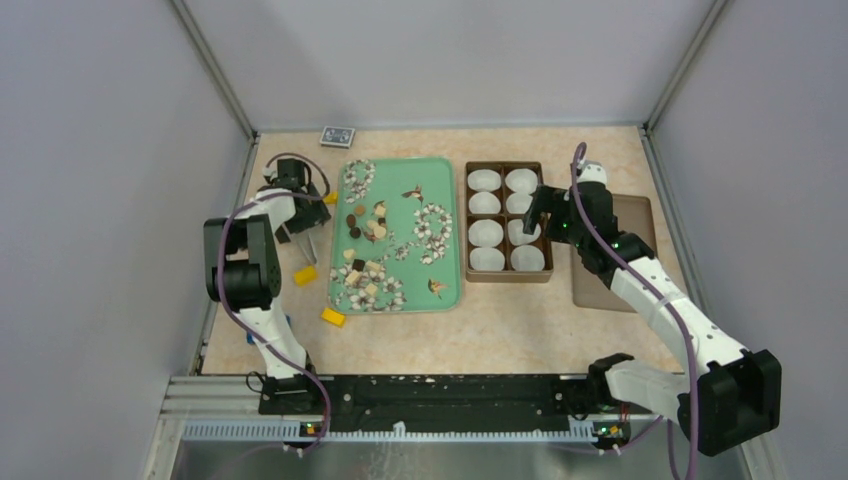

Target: Pack the chocolate

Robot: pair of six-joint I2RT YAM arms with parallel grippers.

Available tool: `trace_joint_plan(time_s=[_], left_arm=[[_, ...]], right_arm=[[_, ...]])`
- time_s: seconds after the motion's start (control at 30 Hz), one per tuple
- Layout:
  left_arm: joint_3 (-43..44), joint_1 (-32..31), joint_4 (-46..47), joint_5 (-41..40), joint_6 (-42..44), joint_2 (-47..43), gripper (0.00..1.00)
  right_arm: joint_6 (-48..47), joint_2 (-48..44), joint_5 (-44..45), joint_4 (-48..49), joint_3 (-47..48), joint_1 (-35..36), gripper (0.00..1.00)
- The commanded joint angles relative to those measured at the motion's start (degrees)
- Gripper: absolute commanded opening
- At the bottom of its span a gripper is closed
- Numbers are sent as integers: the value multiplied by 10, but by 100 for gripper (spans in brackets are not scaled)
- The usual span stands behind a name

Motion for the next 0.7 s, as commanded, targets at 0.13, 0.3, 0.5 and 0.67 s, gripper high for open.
trace_joint_plan(time_s=[0.13,0.3,0.5,0.67], left_arm=[[-42,5,58,-22,13,-42,99],[2,16,5,-37,15,2,96],[22,18,-9,-7,20,37,85],[14,18,-2,0,18,31,73]], right_arm=[[-1,4,-8,28,-2,2,98],[0,5,-8,28,-3,1,98],[0,3,-5,23,0,1,98],[0,1,-4,21,-1,2,98]])
